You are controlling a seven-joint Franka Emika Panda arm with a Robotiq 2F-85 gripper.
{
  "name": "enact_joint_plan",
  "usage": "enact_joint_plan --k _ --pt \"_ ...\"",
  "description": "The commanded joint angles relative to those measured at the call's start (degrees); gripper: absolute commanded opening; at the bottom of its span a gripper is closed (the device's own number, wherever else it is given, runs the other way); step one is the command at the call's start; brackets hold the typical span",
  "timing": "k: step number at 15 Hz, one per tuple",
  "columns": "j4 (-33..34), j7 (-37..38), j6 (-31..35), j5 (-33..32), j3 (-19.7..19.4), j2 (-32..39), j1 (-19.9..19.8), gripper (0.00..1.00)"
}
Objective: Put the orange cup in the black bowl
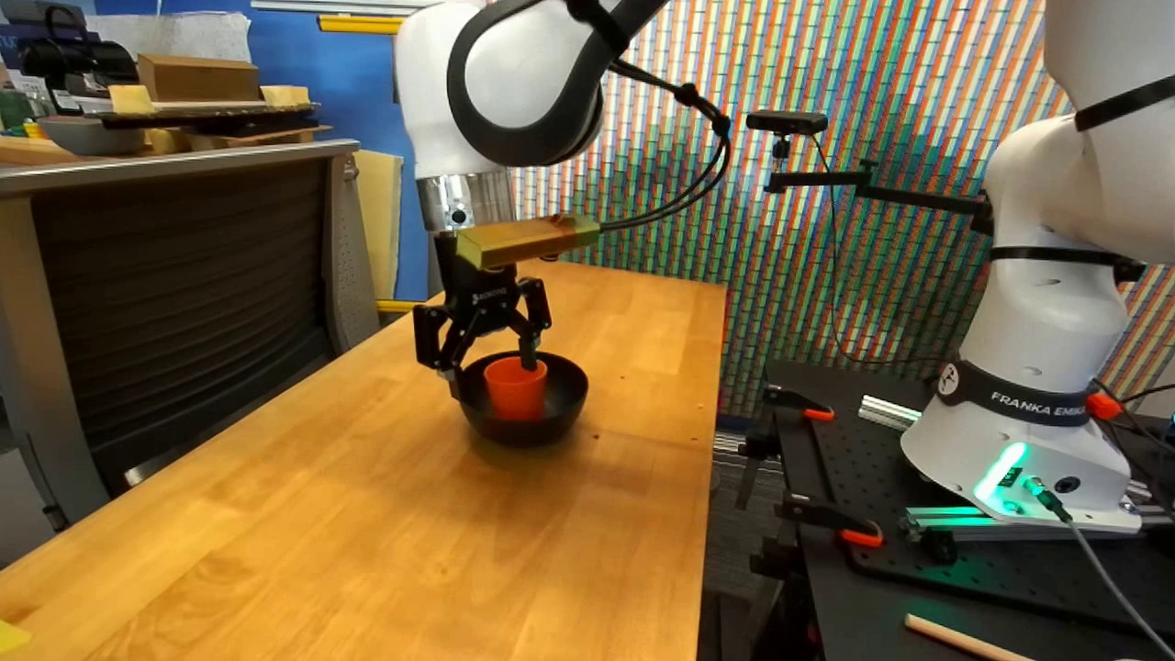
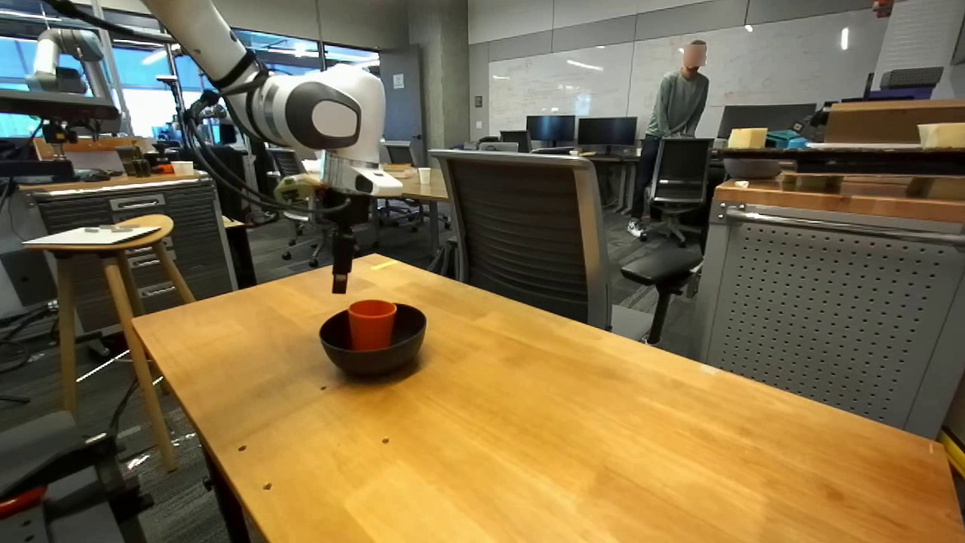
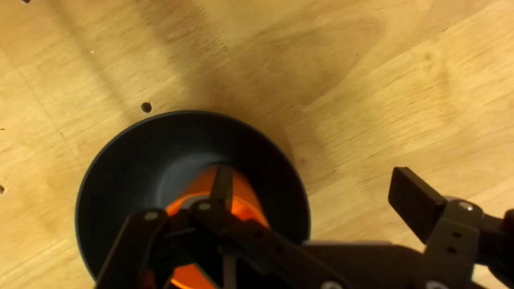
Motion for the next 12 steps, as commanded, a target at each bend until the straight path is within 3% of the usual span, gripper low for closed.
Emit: enact_joint_plan --k 1,5,12 --pt "-0.3 0.4 -4.4 -4.0 0.1 -6.2 2.2 1.0" --pt "-0.1 0.4 -8.7 -8.3 1.1 -11.5 3.4 1.0" --pt "2.9 -15.8 -24.6 -9.4 6.9 -17.9 3.3 1.0"
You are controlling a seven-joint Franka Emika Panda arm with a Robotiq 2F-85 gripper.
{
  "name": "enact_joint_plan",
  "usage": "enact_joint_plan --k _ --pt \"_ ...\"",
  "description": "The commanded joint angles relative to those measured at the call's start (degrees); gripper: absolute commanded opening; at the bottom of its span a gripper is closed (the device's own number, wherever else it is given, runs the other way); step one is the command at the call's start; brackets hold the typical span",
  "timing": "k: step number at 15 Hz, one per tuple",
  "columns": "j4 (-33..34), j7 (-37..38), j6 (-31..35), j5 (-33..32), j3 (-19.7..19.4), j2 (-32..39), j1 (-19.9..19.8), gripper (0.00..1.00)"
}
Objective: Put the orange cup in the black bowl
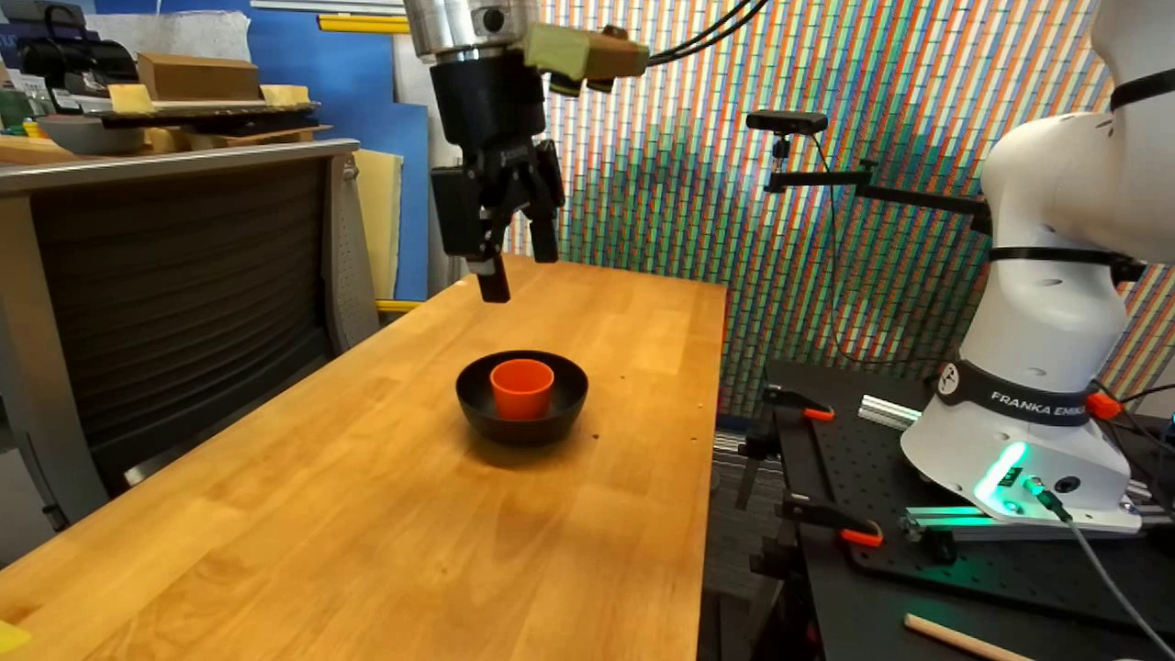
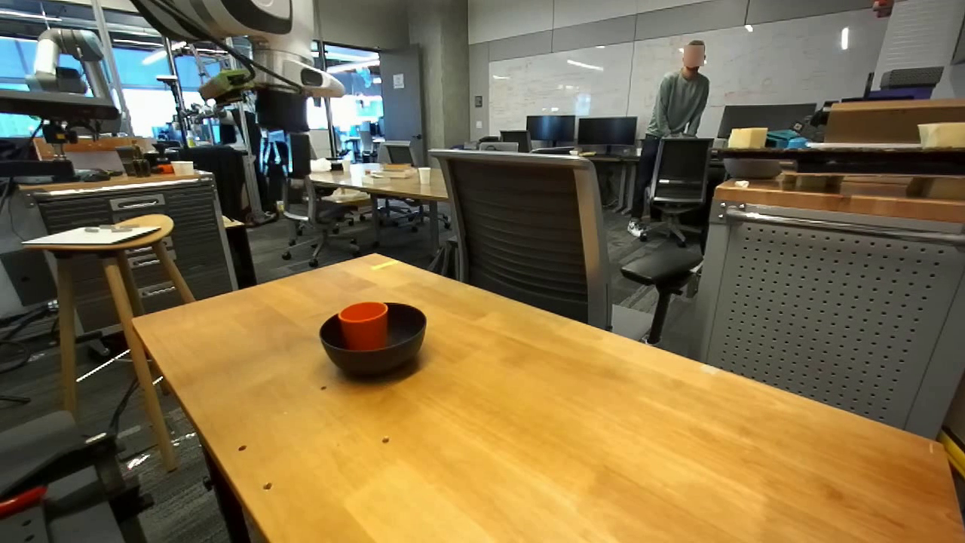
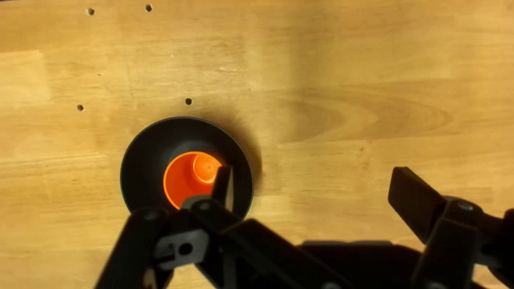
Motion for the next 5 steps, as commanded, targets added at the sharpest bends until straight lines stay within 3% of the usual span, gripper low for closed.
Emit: enact_joint_plan --k 1,2,5 --pt "2.0 -8.4 -8.1 -1.1 2.1 -2.9 0.1 1.0" --pt "0.8 -4.2 -4.3 -0.1 1.9 -1.5 -0.4 1.0" --pt "0.8 -4.5 -4.7 -0.1 2.2 -1.6 -0.4 1.0"
